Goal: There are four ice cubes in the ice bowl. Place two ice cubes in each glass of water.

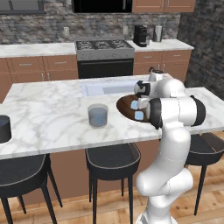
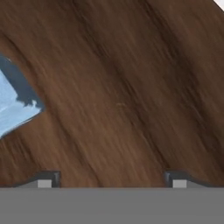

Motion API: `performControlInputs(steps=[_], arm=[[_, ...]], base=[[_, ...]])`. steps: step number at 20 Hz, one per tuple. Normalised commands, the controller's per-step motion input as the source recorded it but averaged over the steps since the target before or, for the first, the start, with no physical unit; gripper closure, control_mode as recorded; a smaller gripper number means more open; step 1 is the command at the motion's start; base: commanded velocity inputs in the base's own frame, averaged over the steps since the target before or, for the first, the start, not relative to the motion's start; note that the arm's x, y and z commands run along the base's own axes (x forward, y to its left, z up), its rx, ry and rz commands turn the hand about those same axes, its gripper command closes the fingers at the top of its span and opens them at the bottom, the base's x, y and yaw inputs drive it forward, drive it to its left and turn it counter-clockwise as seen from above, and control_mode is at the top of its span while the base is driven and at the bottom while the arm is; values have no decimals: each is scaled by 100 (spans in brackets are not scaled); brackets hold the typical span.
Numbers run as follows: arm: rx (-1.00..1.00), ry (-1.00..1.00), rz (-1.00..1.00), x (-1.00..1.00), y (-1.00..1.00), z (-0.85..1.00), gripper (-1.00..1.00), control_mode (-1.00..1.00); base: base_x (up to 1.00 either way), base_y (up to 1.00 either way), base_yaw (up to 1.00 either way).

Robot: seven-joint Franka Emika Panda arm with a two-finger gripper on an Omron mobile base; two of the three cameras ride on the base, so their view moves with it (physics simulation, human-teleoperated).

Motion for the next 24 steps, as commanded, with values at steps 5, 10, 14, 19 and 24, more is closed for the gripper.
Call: performControlInputs(steps=[5,10,14,19,24], arm=[[-1,1,0,0,0,-2,100,-100],[0,0,0,0,0,0,100,-100],[0,-8,0,-10,0,16,100,-100],[0,-8,0,-10,0,14,100,-100],[-1,0,0,-9,0,0,-100,-100]], base=[[0,0,0],[0,0,0],[0,0,0],[0,0,0],[0,0,0]])
